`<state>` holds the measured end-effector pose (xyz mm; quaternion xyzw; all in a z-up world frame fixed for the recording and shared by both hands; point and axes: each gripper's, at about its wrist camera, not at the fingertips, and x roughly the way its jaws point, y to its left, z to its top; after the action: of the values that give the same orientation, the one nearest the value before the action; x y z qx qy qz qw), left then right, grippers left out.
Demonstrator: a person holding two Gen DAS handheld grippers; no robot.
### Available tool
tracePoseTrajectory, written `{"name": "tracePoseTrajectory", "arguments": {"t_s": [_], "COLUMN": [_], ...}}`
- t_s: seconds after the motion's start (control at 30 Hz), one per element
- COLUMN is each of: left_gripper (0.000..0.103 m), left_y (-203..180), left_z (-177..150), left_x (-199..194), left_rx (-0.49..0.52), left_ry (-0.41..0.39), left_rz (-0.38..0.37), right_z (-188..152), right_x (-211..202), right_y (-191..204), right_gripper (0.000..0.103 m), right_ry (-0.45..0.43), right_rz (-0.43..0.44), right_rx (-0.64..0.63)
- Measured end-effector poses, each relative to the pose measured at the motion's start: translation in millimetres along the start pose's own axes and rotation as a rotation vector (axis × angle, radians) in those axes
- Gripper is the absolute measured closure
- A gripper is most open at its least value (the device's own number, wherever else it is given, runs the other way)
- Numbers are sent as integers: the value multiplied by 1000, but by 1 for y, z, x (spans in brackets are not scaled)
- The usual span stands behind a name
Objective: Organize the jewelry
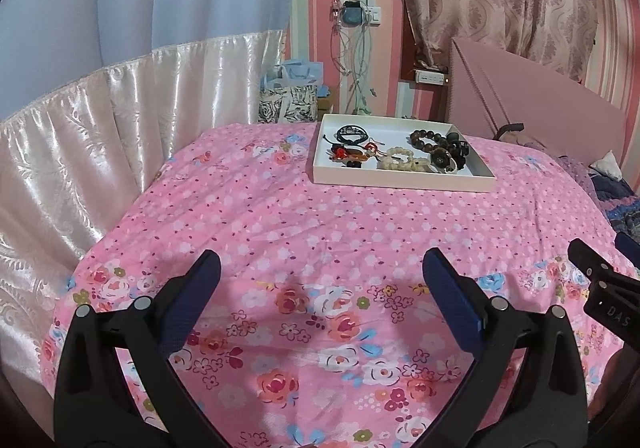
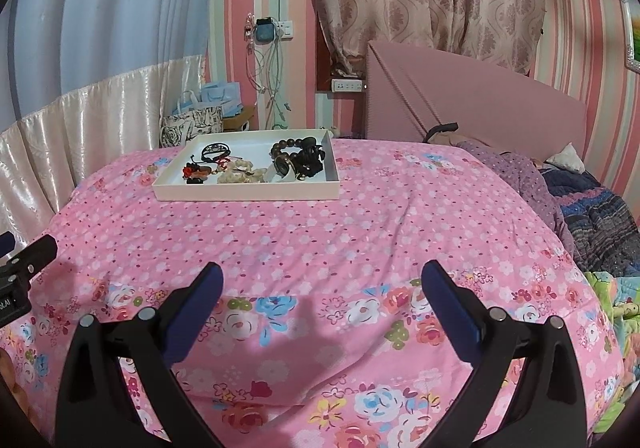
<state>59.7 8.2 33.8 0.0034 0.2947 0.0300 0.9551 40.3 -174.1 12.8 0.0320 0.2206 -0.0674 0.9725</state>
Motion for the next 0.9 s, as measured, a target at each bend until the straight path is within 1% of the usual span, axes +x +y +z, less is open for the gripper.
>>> {"name": "tracePoseTrajectory", "arguments": {"t_s": [0.67,0.9], "left_gripper": [3,3], "left_y": [5,4], "left_z": [-1,-1], "left_x": [1,1], "left_rx": [-7,-4], "left_ry": [18,13], "left_rz": [0,5], "right_z": [0,0], "right_x": [5,5], "right_y": [-2,-1], "right_gripper": [4,4], "right_ry": [8,11], "right_rz": [-16,-18], "right_rx": [1,4]}}
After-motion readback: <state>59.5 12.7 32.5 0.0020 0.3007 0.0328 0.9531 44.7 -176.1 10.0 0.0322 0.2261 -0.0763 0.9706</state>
